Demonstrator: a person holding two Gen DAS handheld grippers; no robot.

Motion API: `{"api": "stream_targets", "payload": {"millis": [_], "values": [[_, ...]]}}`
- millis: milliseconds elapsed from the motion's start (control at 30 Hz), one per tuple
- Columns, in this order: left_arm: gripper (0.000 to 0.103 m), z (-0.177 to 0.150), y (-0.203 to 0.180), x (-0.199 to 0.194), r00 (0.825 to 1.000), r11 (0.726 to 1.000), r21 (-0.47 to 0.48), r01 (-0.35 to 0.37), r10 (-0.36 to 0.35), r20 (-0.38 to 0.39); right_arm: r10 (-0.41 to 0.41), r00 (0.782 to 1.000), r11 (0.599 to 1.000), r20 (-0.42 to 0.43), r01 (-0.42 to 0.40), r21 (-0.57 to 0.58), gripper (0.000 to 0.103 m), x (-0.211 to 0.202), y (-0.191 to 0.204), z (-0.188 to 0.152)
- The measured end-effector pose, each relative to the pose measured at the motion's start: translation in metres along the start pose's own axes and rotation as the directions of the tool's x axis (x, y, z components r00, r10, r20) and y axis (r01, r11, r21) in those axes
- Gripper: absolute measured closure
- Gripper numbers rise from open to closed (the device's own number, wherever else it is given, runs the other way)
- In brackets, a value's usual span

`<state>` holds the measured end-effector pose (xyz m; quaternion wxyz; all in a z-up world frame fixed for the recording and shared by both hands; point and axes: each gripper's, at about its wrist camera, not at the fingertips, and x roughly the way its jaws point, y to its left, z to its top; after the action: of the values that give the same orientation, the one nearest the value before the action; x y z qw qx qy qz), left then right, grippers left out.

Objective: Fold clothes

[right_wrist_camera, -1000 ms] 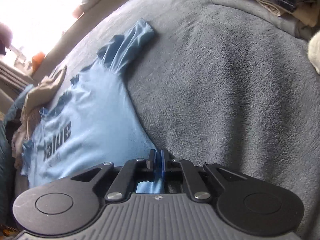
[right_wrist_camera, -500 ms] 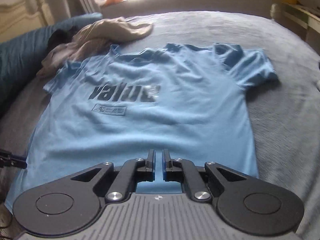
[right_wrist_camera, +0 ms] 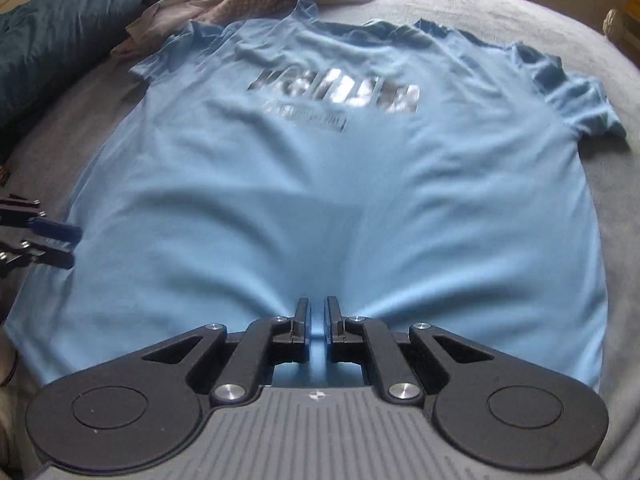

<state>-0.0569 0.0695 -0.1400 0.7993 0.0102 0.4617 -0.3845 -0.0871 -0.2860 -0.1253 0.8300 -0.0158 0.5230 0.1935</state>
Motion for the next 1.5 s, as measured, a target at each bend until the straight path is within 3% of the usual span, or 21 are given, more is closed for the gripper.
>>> {"api": "stream_targets", "payload": {"millis": [100,167,233,300,400,467,533,633,700,767,833,1000,1100,1200,1300,1400,1500], "values": [[0.072,-0.022,0.011,-0.016,0.997,0.998,-0.031,0.058,-0.06,-0.05,0.122,0.981,0.991,-0.15,-0.128,-0.028,0.096,-0.017,0.009,-0.038],[0.072,-0.03,0.022,-0.027,0.993,0.993,-0.087,0.084,-0.091,-0.075,0.138,0.962,0.981,-0.234,-0.165,-0.099,0.096,-0.024,0.016,-0.046],[0.072,-0.033,0.029,-0.038,0.991,0.987,-0.129,0.097,-0.108,-0.082,0.145,0.971,0.974,-0.192,-0.174,-0.147,0.096,-0.034,0.017,-0.033],[0.072,-0.031,0.035,-0.045,0.993,0.982,-0.162,0.097,-0.107,-0.056,0.151,0.986,0.979,-0.064,-0.158,-0.126,0.096,-0.038,0.011,-0.005],[0.072,-0.024,0.037,-0.049,0.994,0.972,-0.213,0.1,-0.105,-0.016,0.183,0.98,0.982,0.081,-0.179,-0.058,0.095,-0.019,0.011,0.036],[0.072,-0.024,0.035,-0.049,0.994,0.967,-0.234,0.098,-0.104,-0.015,0.211,0.973,0.973,0.094,-0.2,-0.114,0.095,0.003,0.031,0.045],[0.072,-0.03,0.029,-0.049,0.996,0.975,-0.212,0.064,-0.074,-0.04,0.25,0.967,0.954,0.046,-0.238,-0.183,0.095,0.021,0.055,0.037],[0.072,-0.048,0.028,-0.052,0.995,0.98,-0.2,0.008,-0.027,-0.093,0.342,0.938,0.899,-0.063,-0.346,-0.269,0.094,0.029,0.086,0.004],[0.072,-0.055,0.031,-0.058,0.995,0.974,-0.225,-0.005,-0.017,-0.097,0.439,0.883,0.845,-0.165,-0.468,-0.257,0.095,0.023,0.098,-0.015],[0.072,-0.06,0.037,-0.065,0.996,0.965,-0.263,-0.007,-0.016,-0.086,0.453,0.871,0.822,-0.193,-0.491,-0.289,0.095,0.012,0.105,-0.025],[0.072,-0.057,0.041,-0.071,0.998,0.957,-0.289,-0.004,-0.013,-0.055,0.448,0.882,0.829,-0.144,-0.47,-0.302,0.095,0.002,0.101,-0.015],[0.072,-0.04,0.042,-0.067,0.999,0.954,-0.298,-0.029,0.033,0.01,0.449,0.888,0.884,0.101,-0.425,-0.194,0.095,0.006,0.081,0.057],[0.072,-0.043,0.039,-0.064,1.0,0.95,-0.313,-0.007,0.016,0.025,0.443,0.887,0.873,0.132,-0.392,-0.291,0.095,0.028,0.109,0.087],[0.072,-0.053,0.037,-0.068,1.0,0.946,-0.324,-0.008,0.014,0.016,0.424,0.899,0.838,0.108,-0.344,-0.423,0.095,0.059,0.155,0.095],[0.072,-0.068,0.04,-0.08,1.0,0.935,-0.354,-0.027,0.03,0.004,0.41,0.912,0.783,0.031,-0.334,-0.525,0.094,0.091,0.199,0.079],[0.072,-0.081,0.051,-0.098,0.998,0.917,-0.396,-0.051,0.062,0.016,0.492,0.869,0.658,-0.058,-0.415,-0.628,0.094,0.09,0.231,0.049],[0.072,-0.084,0.061,-0.107,0.996,0.905,-0.422,-0.051,0.076,0.044,0.544,0.819,0.576,-0.181,-0.522,-0.629,0.094,0.087,0.248,0.035]]}}
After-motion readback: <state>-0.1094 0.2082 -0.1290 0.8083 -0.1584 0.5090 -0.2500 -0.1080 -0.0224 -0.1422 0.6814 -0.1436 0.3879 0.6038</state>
